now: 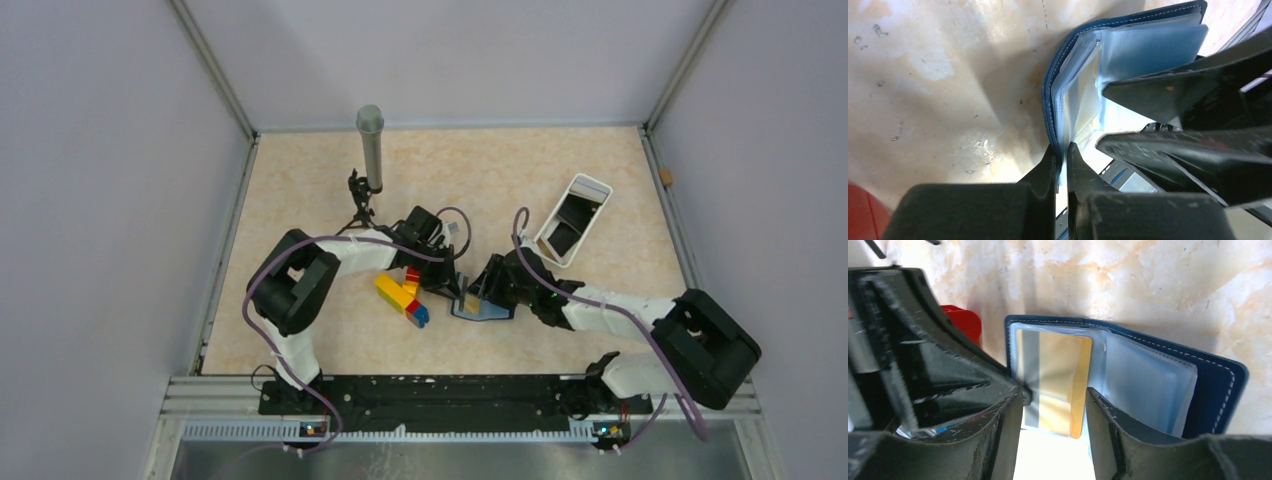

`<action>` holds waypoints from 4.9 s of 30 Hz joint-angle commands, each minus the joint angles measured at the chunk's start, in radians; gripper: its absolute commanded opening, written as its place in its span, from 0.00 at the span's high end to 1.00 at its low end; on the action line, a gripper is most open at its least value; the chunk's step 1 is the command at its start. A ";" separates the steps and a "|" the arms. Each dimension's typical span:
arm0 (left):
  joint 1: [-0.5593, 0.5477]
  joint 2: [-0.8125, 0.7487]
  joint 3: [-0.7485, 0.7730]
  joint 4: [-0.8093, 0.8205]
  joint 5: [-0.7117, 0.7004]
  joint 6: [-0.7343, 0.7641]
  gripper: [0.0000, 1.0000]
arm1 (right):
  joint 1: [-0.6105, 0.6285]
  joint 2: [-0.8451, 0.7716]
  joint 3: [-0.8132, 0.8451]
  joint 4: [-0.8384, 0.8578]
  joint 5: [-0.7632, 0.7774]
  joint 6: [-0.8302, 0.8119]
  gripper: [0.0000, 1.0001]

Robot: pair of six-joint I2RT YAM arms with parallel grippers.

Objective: Put the credit cards into the card holder
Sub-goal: Insert the credit card into the card holder, then pick up the credit card from the storage box.

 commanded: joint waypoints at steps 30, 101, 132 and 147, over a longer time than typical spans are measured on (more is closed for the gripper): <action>0.100 -0.032 0.122 -0.256 -0.068 0.159 0.97 | -0.564 0.102 0.557 -0.696 -0.064 -0.824 0.42; 0.108 -0.033 0.128 -0.261 -0.078 0.170 1.00 | -0.530 0.181 0.651 -0.780 -0.184 -0.921 0.73; 0.108 -0.084 0.107 -0.234 -0.089 0.157 1.00 | -0.531 0.056 0.751 -0.911 0.114 -0.849 1.00; 0.102 -0.125 0.111 -0.231 -0.090 0.130 1.00 | -0.431 -0.160 0.688 -0.784 -0.202 -0.610 1.00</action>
